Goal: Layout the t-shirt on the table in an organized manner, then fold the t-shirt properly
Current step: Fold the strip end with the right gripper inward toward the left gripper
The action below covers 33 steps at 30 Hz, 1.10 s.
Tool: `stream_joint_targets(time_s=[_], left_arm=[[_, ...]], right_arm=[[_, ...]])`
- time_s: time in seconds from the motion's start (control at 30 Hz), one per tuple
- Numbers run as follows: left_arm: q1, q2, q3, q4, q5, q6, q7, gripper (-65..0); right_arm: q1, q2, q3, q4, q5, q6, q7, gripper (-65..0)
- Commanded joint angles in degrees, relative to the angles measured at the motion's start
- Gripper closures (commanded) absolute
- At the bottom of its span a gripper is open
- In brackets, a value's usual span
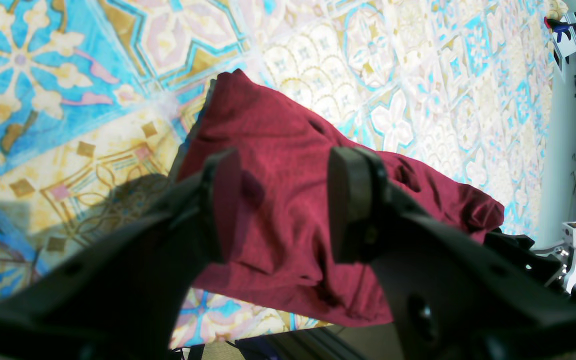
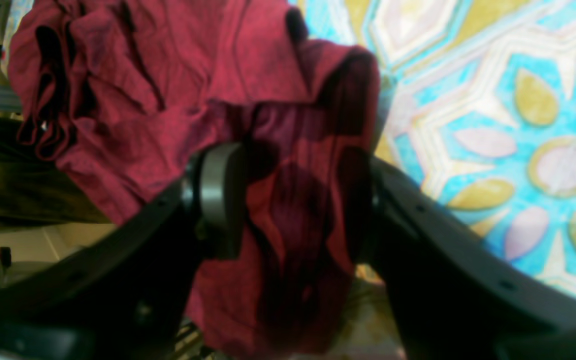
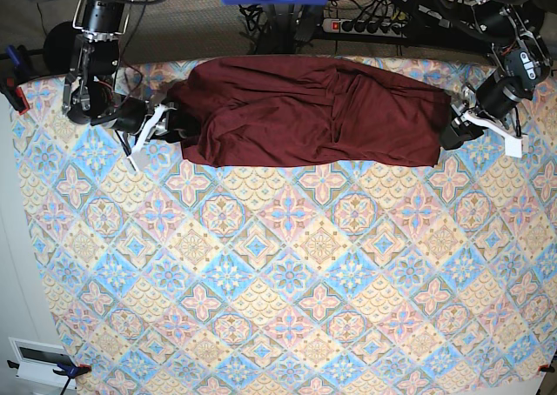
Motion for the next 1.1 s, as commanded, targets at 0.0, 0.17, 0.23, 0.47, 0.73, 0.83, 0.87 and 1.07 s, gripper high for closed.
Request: stream_joint_targets(time_s=[0.0,0.17,0.23,0.47,0.73,0.83,0.87,1.07], left_arm=[[-0.2,-0.8,-0.3,0.9,-1.1,-0.3,-0.7,-27.8],[-0.2,-0.8,-0.3,0.9,-1.1,-0.3,-0.7,-27.8],[-0.2,-0.8,-0.3,0.9,-1.1,-0.3,-0.7,-27.8],[-0.2,-0.8,-0.3,0.9,-1.1,-0.3,-0.8,-27.8],[-0.5,-0.8,-0.3,0.9,-1.1,-0.3,-0.8,-27.8],[-0.5,-0.8,-0.3,0.9,-1.1,-0.3,-0.8,-27.8],[-0.5,-0.8,-0.3,0.9,-1.1,-0.3,-0.8,-27.7],[-0.3,-0.9,-0.3,0.9,-1.1,-0.3,-0.8,-27.7]], right_arm=[[0.0,-0.1,-0.4,0.9,0.6,0.1,-0.2,-28.9],[-0.1,-1.7,-3.1,1.2,0.7,0.1,-0.2,-28.9],[-0.6,-2.4,-3.6,1.2,0.7,0.1,-0.2,-28.9],[-1.4,-3.4,-3.6,1.2,0.7,0.1,-0.1,-28.9],[-1.4,-3.6,-6.8,1.1,0.5,0.1,0.2,-28.9],[-1.4,-3.6,-7.3,1.3,0.4,0.1,1.5,-28.9],[-1.4,-3.6,-7.2,1.3,0.4,0.1,1.9,-28.9],[-1.4,-3.1,-2.8,2.5,0.4,0.1,2.4,-28.9]])
